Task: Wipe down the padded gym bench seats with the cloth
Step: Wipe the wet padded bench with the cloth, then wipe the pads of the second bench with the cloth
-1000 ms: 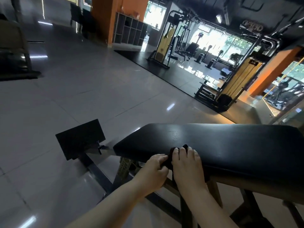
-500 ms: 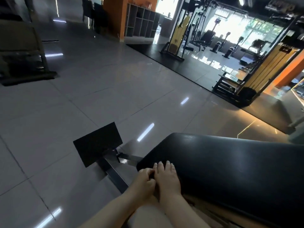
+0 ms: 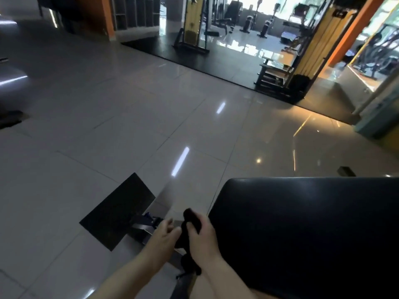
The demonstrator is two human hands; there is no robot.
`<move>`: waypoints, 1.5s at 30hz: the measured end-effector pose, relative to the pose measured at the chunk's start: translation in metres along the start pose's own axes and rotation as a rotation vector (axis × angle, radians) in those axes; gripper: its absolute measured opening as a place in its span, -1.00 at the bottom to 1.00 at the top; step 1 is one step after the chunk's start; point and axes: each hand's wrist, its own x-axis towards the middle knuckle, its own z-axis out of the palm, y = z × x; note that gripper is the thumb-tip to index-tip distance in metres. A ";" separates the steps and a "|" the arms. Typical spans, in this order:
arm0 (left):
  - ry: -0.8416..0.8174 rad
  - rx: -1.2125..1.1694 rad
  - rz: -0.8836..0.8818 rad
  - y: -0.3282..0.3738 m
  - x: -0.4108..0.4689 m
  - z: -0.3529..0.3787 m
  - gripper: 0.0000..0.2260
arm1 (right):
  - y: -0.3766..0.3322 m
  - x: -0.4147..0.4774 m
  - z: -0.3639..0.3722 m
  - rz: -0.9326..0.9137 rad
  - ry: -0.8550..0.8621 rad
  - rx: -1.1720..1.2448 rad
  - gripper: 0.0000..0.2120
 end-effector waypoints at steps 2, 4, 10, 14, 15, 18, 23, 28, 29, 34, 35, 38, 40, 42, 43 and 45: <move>-0.167 -0.129 -0.010 0.023 0.003 -0.010 -0.80 | -0.018 -0.003 -0.010 0.053 0.037 0.146 -0.63; -0.282 -0.103 0.051 0.041 0.010 -0.019 -0.82 | -0.035 -0.010 -0.017 0.052 0.044 0.176 -0.52; -0.507 -0.100 0.141 0.091 0.021 -0.035 -0.89 | -0.080 -0.059 -0.038 0.206 0.312 0.605 -0.36; -0.732 -0.036 0.155 0.116 0.005 -0.026 -0.87 | -0.096 -0.106 -0.046 0.268 0.439 0.871 -0.32; -0.804 -0.003 0.186 0.122 -0.002 -0.021 -0.87 | -0.097 -0.120 -0.047 0.252 0.424 0.912 -0.30; -1.035 0.153 0.309 0.134 -0.027 0.000 -0.83 | -0.105 -0.172 -0.046 0.152 0.369 0.934 -0.44; -1.362 0.437 0.395 0.135 -0.076 0.050 -0.80 | -0.102 -0.267 -0.043 0.207 0.620 0.847 -0.50; -1.465 0.686 0.591 0.099 -0.142 0.106 -0.84 | -0.090 -0.351 -0.020 0.280 1.086 0.703 -0.66; -1.458 0.759 0.647 0.090 -0.158 0.117 -0.83 | -0.088 -0.368 -0.015 0.320 1.187 0.629 -0.75; -1.582 0.880 0.537 0.040 -0.247 0.162 -0.69 | -0.065 -0.456 0.010 0.448 1.473 0.599 -0.74; -1.646 0.863 0.450 0.029 -0.265 0.169 -0.70 | -0.058 -0.474 0.015 0.469 1.506 0.662 -0.77; -1.837 0.814 0.203 -0.003 -0.311 0.184 -0.67 | -0.039 -0.524 0.038 0.450 1.552 0.727 -0.80; -1.989 0.785 0.056 -0.026 -0.337 0.193 -0.65 | -0.031 -0.552 0.052 0.403 1.629 0.725 -0.70; -2.089 0.788 -0.007 -0.049 -0.361 0.202 -0.59 | -0.023 -0.579 0.063 0.359 1.771 0.781 -0.76; -2.097 0.807 0.003 -0.060 -0.371 0.206 -0.58 | -0.018 -0.591 0.068 0.337 1.830 0.826 -0.79; -2.057 0.856 0.075 -0.080 -0.395 0.213 -0.59 | -0.007 -0.612 0.077 0.344 1.907 0.873 -0.81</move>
